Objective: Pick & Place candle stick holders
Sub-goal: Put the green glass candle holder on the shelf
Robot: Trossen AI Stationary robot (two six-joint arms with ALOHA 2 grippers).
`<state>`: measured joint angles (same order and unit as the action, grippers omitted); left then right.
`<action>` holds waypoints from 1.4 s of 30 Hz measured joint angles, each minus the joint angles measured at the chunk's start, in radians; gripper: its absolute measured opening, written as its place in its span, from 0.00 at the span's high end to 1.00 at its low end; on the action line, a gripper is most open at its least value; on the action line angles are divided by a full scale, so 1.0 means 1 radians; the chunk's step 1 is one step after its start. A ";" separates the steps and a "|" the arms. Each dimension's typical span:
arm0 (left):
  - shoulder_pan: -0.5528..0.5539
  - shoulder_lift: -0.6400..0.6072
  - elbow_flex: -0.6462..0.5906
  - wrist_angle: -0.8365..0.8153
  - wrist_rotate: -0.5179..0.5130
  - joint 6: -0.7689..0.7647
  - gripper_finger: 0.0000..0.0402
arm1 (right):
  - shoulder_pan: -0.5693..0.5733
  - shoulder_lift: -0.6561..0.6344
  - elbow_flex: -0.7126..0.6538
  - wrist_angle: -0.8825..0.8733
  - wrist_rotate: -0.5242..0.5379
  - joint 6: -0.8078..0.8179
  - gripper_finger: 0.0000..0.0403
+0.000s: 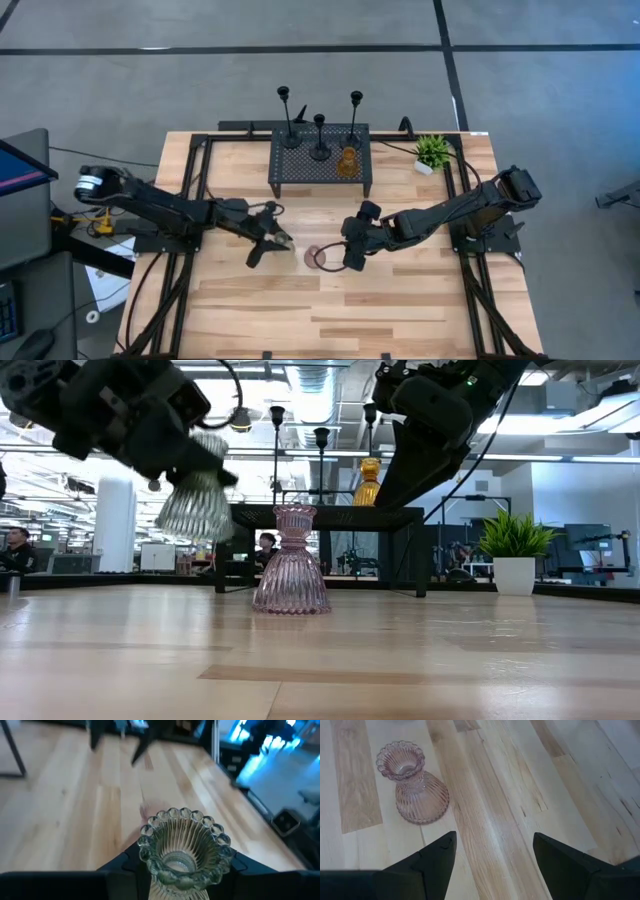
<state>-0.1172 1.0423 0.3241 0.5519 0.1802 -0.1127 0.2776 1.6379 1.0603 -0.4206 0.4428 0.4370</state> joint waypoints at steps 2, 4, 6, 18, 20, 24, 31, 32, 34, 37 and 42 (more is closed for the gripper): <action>0.018 -0.052 0.000 -0.021 0.000 0.000 0.66 | 0.000 0.000 0.000 -0.004 0.000 0.000 0.37; 0.038 -0.102 0.000 -0.039 0.000 -0.001 0.66 | 0.000 0.000 0.000 -0.012 0.000 0.000 0.37; 0.063 -0.137 0.010 -0.063 0.000 -0.001 0.66 | 0.000 0.000 0.000 -0.022 0.000 0.000 0.37; 0.258 -0.135 0.218 -0.239 -0.007 0.000 0.66 | 0.000 0.000 0.000 -0.043 0.000 -0.001 0.37; 0.293 -0.119 0.250 -0.242 0.002 0.002 0.66 | 0.000 0.000 0.000 -0.049 0.000 -0.001 0.37; 0.365 -0.058 0.321 -0.241 0.061 0.003 0.66 | 0.000 0.000 0.000 -0.089 0.000 -0.001 0.37; 0.461 0.087 0.420 -0.244 0.071 0.003 0.66 | 0.000 0.000 0.000 -0.160 -0.010 -0.029 0.37; 0.469 0.101 0.429 -0.243 0.071 0.003 0.66 | 0.001 0.000 0.000 -0.160 -0.019 -0.038 0.37; 0.486 0.123 0.442 -0.244 0.072 0.003 0.66 | 0.003 -0.007 0.000 -0.159 -0.023 -0.041 0.37; 0.499 0.146 0.454 -0.239 0.072 0.003 0.66 | 0.002 -0.015 -0.001 -0.154 -0.005 -0.073 0.37; 0.500 0.175 0.476 -0.238 0.074 0.003 0.66 | -0.006 -0.063 -0.001 -0.134 0.032 -0.134 0.37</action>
<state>0.3832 1.2176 0.7998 0.3141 0.2540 -0.1097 0.2717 1.5754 1.0592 -0.5551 0.4745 0.3028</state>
